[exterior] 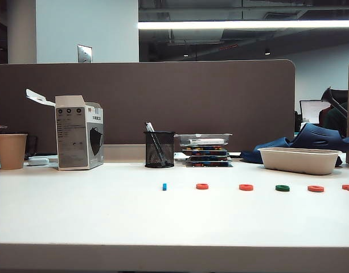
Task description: Select the appropriate letters from the row of letter magnets placed on the table to arrange into the word "cool".
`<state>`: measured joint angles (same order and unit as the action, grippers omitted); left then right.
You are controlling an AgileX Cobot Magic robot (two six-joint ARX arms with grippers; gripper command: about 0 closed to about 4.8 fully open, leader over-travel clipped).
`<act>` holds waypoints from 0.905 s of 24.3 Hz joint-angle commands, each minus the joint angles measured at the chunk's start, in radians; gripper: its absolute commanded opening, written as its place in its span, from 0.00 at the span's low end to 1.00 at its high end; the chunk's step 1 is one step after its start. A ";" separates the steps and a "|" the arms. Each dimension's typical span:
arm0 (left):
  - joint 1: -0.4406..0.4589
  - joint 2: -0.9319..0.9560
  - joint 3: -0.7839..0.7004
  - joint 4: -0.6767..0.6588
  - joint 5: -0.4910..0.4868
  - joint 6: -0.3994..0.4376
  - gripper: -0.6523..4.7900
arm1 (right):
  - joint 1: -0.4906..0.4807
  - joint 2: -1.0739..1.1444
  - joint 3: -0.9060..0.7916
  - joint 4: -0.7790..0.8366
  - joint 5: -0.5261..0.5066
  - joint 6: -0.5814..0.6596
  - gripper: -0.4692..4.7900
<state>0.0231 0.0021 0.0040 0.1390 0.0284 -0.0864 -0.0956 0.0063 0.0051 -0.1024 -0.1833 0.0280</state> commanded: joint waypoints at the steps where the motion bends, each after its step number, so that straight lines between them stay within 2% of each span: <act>1: -0.001 0.000 0.003 0.019 -0.003 0.000 0.11 | 0.001 -0.009 -0.006 0.018 0.002 -0.003 0.08; 10: -0.001 0.000 0.009 0.039 -0.002 0.000 0.11 | 0.001 -0.009 -0.006 0.018 0.002 -0.003 0.08; 13: -0.001 0.000 0.055 0.021 0.014 0.000 0.11 | 0.001 -0.009 -0.006 0.018 0.002 -0.003 0.08; 22: -0.001 0.021 0.409 -0.370 0.156 -0.002 0.11 | 0.001 -0.009 -0.006 0.018 0.002 -0.003 0.08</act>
<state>0.0231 0.0154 0.3676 -0.1802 0.1452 -0.0864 -0.0956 0.0063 0.0051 -0.1020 -0.1833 0.0280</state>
